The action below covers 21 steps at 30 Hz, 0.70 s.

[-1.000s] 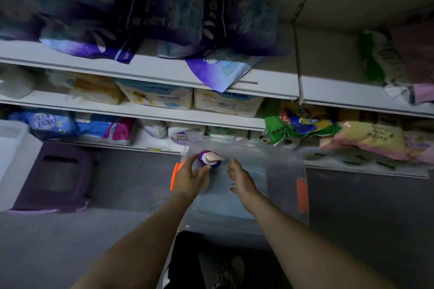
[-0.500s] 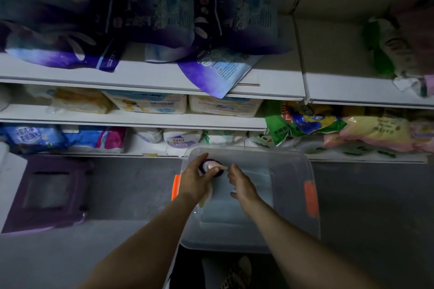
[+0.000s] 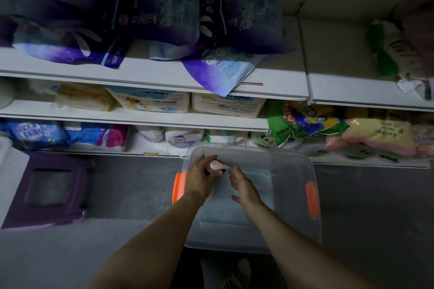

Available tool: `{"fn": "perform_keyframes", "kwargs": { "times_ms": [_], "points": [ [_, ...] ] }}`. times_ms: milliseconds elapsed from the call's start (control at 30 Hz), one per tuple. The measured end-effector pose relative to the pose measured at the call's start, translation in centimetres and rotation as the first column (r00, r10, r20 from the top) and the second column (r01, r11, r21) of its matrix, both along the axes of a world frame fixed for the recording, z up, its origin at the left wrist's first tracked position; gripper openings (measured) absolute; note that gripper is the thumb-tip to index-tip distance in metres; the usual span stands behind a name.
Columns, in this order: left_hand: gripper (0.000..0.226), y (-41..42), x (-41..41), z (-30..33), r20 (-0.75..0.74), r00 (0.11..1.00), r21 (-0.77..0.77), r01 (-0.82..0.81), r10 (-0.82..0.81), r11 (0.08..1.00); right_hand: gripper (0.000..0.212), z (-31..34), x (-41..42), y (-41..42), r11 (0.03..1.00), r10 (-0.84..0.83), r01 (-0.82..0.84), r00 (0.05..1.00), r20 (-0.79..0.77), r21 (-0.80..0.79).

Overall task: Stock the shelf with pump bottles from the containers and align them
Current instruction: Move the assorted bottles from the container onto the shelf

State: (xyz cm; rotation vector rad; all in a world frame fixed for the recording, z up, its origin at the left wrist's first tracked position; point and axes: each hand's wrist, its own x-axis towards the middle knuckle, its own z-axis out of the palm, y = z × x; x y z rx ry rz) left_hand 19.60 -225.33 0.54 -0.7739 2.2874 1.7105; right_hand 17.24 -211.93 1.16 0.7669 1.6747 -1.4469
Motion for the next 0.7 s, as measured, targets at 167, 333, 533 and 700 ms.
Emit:
{"fn": "perform_keyframes", "kwargs": {
  "times_ms": [167, 333, 533, 700],
  "points": [
    [0.029, 0.1, -0.1, 0.3, -0.045, 0.999, -0.013, 0.028, -0.029, 1.0, 0.056, 0.9, 0.4, 0.7, 1.0, -0.005, 0.005, 1.0, -0.016, 0.0],
    [0.022, 0.5, -0.5, 2.4, -0.078, 0.996, 0.032, -0.044, 0.046, 0.999, 0.052, 3.3, 0.4, 2.1, 1.0, 0.02, -0.021, 0.997, -0.08, -0.003],
    [0.013, 1.5, -1.0, 8.7, -0.213, 0.977, 0.062, -0.002, 0.015, 0.998, 0.055, 8.4, 0.3, 4.0, 0.997, 0.068, -0.074, 0.98, -0.187, -0.022],
    [0.012, 2.6, -1.1, 16.0, -0.33, 0.943, 0.104, -0.017, 0.05, 0.994, 0.057, 13.8, -0.1, 5.1, 0.994, 0.071, -0.093, 0.947, -0.314, -0.057]
  ]
}}
